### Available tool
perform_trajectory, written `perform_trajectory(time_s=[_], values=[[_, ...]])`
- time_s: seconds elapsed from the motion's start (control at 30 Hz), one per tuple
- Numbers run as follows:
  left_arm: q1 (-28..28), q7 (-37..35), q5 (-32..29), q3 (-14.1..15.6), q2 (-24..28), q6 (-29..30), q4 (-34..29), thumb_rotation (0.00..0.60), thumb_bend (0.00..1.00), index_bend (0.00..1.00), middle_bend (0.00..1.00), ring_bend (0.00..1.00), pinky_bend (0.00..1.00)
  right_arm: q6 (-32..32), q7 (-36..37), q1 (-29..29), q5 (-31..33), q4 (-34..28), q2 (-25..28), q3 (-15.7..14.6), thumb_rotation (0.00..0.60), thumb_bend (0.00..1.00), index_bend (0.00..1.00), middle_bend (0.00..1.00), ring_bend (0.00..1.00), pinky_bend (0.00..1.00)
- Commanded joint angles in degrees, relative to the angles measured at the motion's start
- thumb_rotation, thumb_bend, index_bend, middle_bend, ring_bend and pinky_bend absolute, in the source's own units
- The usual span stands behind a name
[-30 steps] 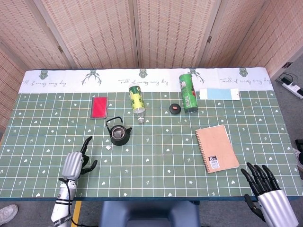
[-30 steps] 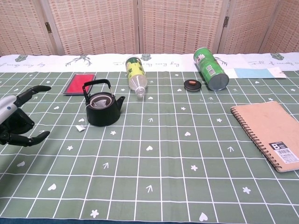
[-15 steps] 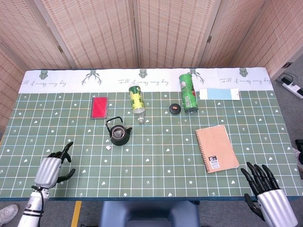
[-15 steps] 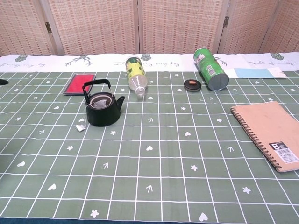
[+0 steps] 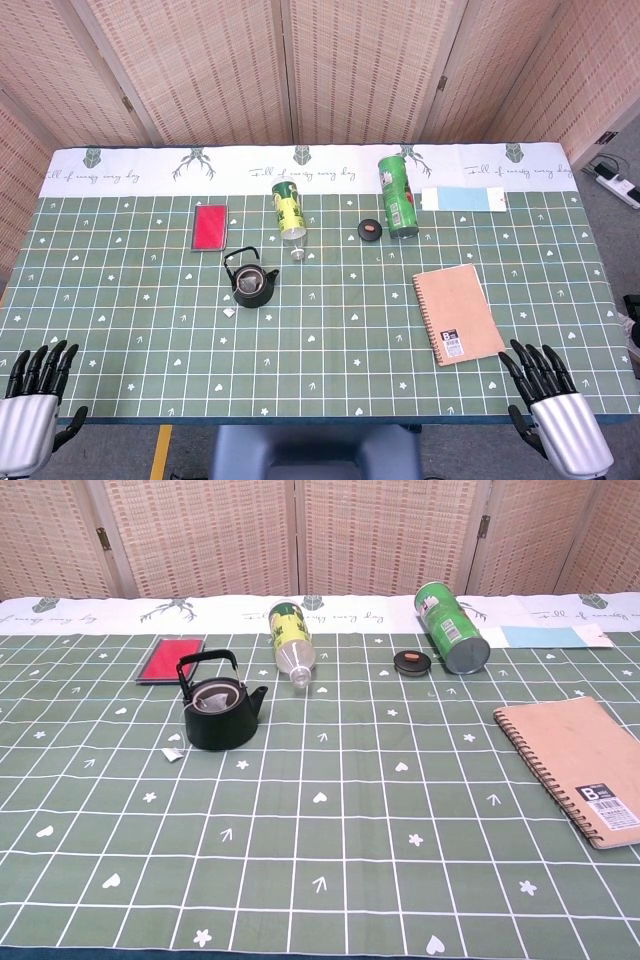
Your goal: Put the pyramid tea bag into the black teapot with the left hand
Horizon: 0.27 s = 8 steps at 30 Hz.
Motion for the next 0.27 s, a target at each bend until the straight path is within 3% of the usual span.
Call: perform_trajectory(time_s=[0.03,0.27], values=[[1.1,1.4,-2.9,-0.8,-0.1,-1.1,-1.0,0.6,0.25,0.0,0.01,0.0,0.0,0.1,0.0,0.0,0.1,-0.1,0.0,0.0,0.6,0.45,0.01,0.0,0.0,0.0],[1.8,2.6,-3.9,-2.6,-0.1,-1.6,-2.6,0.6,0.25,0.0,0.01,0.0,0.0,0.1,0.5,0.3,0.2,-0.2,0.2,0.1,0.6,0.45,0.01,0.0,0.0,0.0]])
